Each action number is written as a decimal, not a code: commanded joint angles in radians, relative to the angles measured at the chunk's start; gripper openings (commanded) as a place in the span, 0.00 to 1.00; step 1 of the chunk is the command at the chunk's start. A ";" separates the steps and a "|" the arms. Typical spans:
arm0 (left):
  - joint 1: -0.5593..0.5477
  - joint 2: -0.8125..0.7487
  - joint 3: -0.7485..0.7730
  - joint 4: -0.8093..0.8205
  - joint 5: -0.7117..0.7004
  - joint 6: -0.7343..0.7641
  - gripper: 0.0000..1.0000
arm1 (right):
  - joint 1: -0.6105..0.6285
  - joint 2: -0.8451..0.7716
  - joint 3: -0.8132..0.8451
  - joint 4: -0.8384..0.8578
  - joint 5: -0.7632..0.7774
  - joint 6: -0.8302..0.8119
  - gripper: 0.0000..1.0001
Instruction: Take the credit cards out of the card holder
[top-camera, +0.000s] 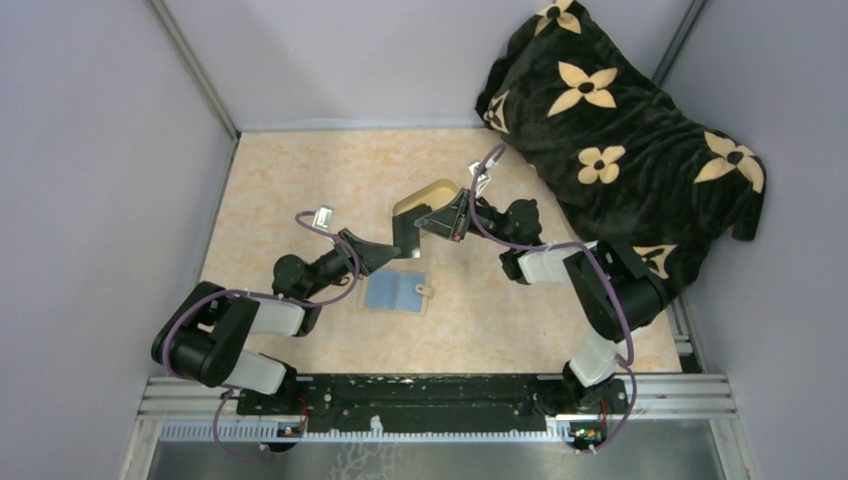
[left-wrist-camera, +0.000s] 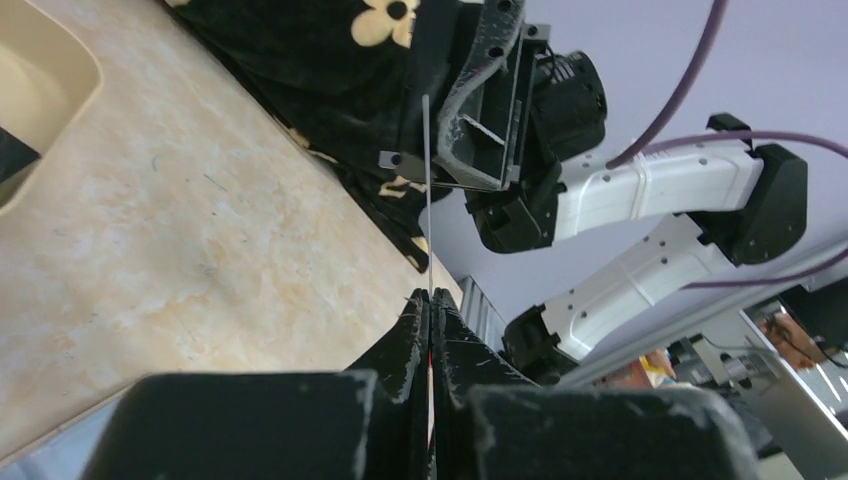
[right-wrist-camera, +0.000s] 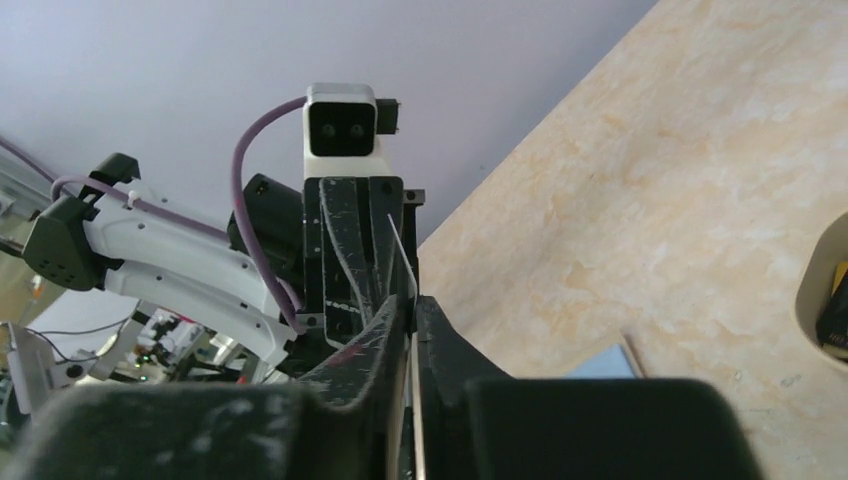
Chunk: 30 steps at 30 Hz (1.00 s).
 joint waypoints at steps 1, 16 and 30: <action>-0.013 0.014 0.029 0.283 0.141 0.010 0.00 | -0.009 -0.081 0.016 -0.081 -0.060 -0.087 0.18; -0.021 0.086 0.086 0.282 0.536 0.066 0.00 | -0.124 -0.099 -0.062 0.206 -0.349 0.149 0.40; -0.036 0.213 0.241 0.284 0.678 0.072 0.00 | -0.065 -0.405 0.014 -0.922 -0.224 -0.575 0.41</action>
